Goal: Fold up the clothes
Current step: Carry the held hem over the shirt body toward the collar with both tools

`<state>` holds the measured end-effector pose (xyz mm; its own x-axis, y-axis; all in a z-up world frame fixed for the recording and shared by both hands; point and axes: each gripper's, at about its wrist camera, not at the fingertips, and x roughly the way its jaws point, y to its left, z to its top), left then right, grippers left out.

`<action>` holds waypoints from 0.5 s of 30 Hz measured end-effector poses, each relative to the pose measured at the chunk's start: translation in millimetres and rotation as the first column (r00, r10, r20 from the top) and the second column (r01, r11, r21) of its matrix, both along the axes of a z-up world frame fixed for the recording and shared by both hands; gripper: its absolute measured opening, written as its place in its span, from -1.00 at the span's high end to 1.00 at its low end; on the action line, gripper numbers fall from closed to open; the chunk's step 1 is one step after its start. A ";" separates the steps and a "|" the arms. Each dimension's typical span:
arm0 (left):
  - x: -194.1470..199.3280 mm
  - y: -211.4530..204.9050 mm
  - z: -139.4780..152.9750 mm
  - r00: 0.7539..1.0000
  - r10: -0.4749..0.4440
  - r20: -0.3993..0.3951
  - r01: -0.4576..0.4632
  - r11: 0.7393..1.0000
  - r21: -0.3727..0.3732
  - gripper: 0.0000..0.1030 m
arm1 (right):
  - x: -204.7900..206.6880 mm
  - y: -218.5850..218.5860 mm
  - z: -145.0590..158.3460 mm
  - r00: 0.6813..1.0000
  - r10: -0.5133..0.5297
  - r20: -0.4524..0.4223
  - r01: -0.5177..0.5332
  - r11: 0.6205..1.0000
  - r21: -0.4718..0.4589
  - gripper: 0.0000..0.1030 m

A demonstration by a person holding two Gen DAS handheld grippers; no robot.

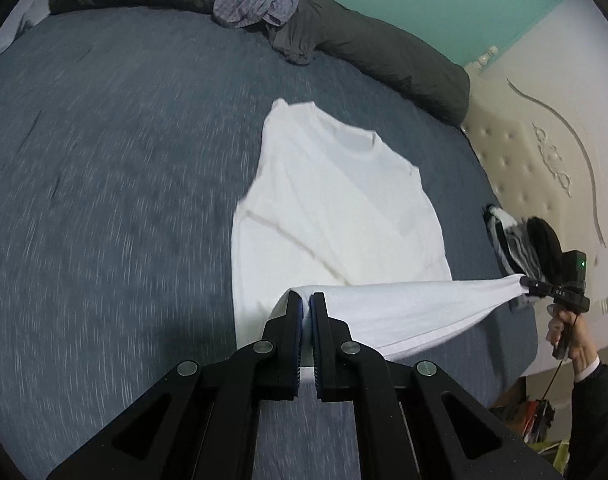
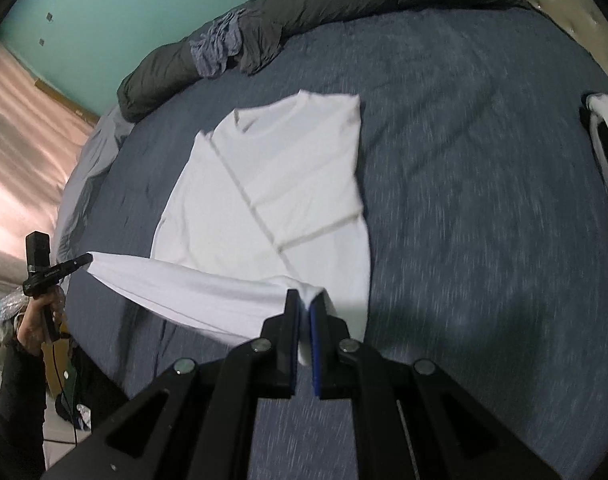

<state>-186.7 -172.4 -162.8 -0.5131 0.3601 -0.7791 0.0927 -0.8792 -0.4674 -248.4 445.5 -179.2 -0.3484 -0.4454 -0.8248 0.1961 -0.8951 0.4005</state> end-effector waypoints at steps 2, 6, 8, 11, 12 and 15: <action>-25.6 -4.1 -1.4 1.000 -0.002 0.004 0.002 1.000 -0.008 0.92 | -24.7 -0.8 0.3 1.000 -0.001 -0.004 0.001 1.000 0.004 0.92; -76.0 -16.0 -6.0 1.000 0.009 0.010 -0.009 1.000 -0.009 0.92 | -74.8 -2.2 -0.1 1.000 -0.007 -0.009 0.007 1.000 0.009 0.92; -97.6 -22.5 -8.7 1.000 0.016 0.005 -0.016 1.000 -0.007 0.92 | -102.6 -3.3 0.0 1.000 -0.009 -0.016 0.009 1.000 0.011 0.92; -131.9 -33.6 -12.8 0.999 0.032 -0.004 -0.032 0.999 -0.004 0.92 | -140.7 -2.5 0.7 0.999 -0.021 -0.030 0.021 1.000 0.002 0.92; -142.7 -37.1 -14.2 0.999 0.038 -0.006 -0.038 0.999 -0.003 0.92 | -153.7 -1.8 -0.1 0.999 -0.027 -0.035 0.027 1.000 -0.004 0.92; -171.3 -44.4 -18.1 0.999 0.053 -0.012 -0.053 0.999 -0.006 0.92 | -187.9 -1.9 -2.7 0.997 -0.050 -0.051 0.049 0.999 -0.010 0.92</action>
<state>-358.0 -216.8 -180.9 -0.5400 0.3273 -0.7754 0.1336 -0.8763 -0.4629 -436.2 443.6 -181.9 -0.4119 -0.4340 -0.8012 0.1723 -0.9005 0.3992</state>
